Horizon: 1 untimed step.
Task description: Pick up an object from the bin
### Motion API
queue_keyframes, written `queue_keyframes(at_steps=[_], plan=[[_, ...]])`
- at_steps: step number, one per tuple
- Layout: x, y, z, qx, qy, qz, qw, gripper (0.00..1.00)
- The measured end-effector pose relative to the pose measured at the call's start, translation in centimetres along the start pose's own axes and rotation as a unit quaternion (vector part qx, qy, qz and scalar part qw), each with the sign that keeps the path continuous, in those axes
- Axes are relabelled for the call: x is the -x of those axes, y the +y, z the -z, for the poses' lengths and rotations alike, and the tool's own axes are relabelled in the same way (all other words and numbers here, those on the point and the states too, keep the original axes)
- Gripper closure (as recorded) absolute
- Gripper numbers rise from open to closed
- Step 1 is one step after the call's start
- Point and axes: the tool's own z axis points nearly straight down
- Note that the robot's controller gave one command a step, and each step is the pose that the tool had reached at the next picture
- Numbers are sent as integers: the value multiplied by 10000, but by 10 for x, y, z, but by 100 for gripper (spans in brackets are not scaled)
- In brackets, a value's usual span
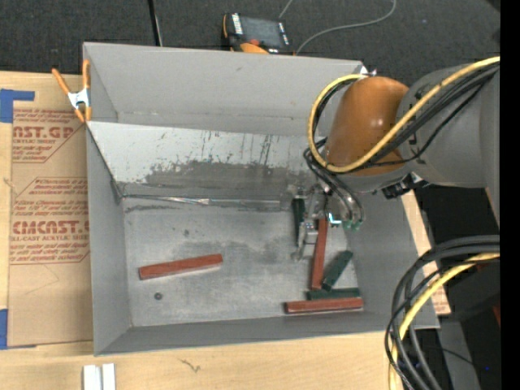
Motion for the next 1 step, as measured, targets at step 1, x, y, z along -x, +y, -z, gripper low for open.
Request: queue_keyframes(at_steps=[1], plan=[[-90, -107, -19, -17, 3, 502, 9987, 0]])
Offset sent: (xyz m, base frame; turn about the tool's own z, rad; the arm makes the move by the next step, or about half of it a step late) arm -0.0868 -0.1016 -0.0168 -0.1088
